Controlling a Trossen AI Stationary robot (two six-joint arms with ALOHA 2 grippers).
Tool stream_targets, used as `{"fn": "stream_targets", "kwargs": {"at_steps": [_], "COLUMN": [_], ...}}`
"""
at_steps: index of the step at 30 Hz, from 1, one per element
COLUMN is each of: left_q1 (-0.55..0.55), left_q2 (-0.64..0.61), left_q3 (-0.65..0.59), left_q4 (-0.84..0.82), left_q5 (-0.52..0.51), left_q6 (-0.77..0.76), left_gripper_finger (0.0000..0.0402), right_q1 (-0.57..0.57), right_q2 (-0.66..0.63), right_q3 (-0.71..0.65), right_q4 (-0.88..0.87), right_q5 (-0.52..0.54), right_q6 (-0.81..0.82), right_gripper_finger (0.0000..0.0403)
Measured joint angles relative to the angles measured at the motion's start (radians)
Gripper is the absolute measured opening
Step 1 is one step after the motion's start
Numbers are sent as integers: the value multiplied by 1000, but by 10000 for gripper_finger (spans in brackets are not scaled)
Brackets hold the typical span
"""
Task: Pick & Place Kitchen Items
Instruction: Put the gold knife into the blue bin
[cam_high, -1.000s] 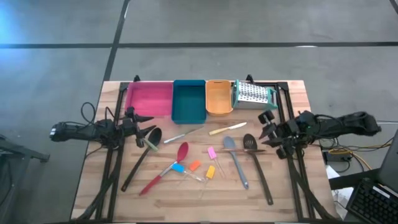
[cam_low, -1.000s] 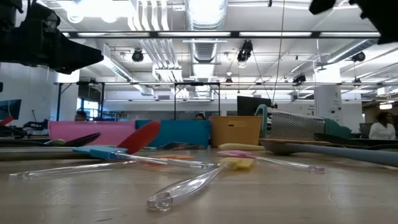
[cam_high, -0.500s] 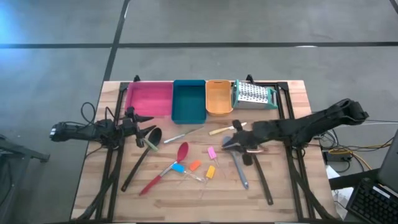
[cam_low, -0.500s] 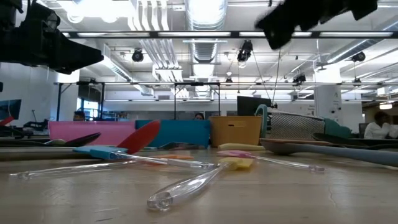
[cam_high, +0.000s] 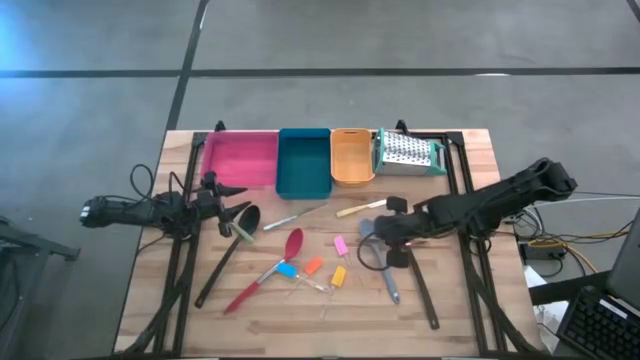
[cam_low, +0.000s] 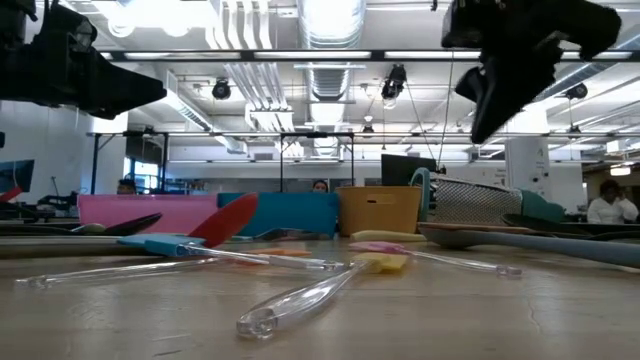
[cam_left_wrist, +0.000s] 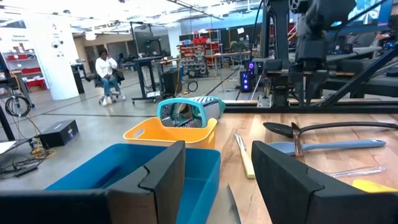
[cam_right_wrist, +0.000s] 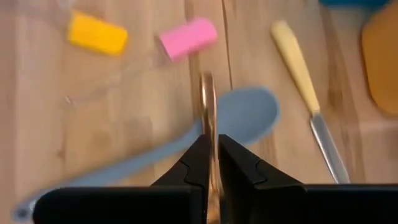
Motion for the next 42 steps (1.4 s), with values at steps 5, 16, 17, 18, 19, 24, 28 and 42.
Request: {"fn": "stream_targets", "kwargs": {"at_steps": [5,16,17,18,19,24,28,42], "left_q1": [0,0,0,0,0,0,0,0], "left_q2": [0,1,1,1,1,1,1,1], "left_q3": [0,0,0,0,0,0,0,0], "left_q4": [0,0,0,0,0,0,0,1], "left_q5": [0,0,0,0,0,0,0,0], "left_q6": [0,0,0,0,0,0,0,0], "left_gripper_finger": [190,191,191,190,190,191,191,191], "right_q1": [-2,-3,-4,-5,-6,-9,-10,-10], "right_q2": [13,15,15,15,15,38,77,255], "right_q3": [-3,-4,-4,-4,-4,-5,-5,-6], "right_q4": [-43,-37,-37,-37,-37,-35,-36,-48], "right_q5": [-1,0,0,1,1,0,0,-3], "right_q6": [-31,-10,-5,1,2,1,-1,-4], "right_gripper_finger": [29,29,29,29,30,57,90,158]}}
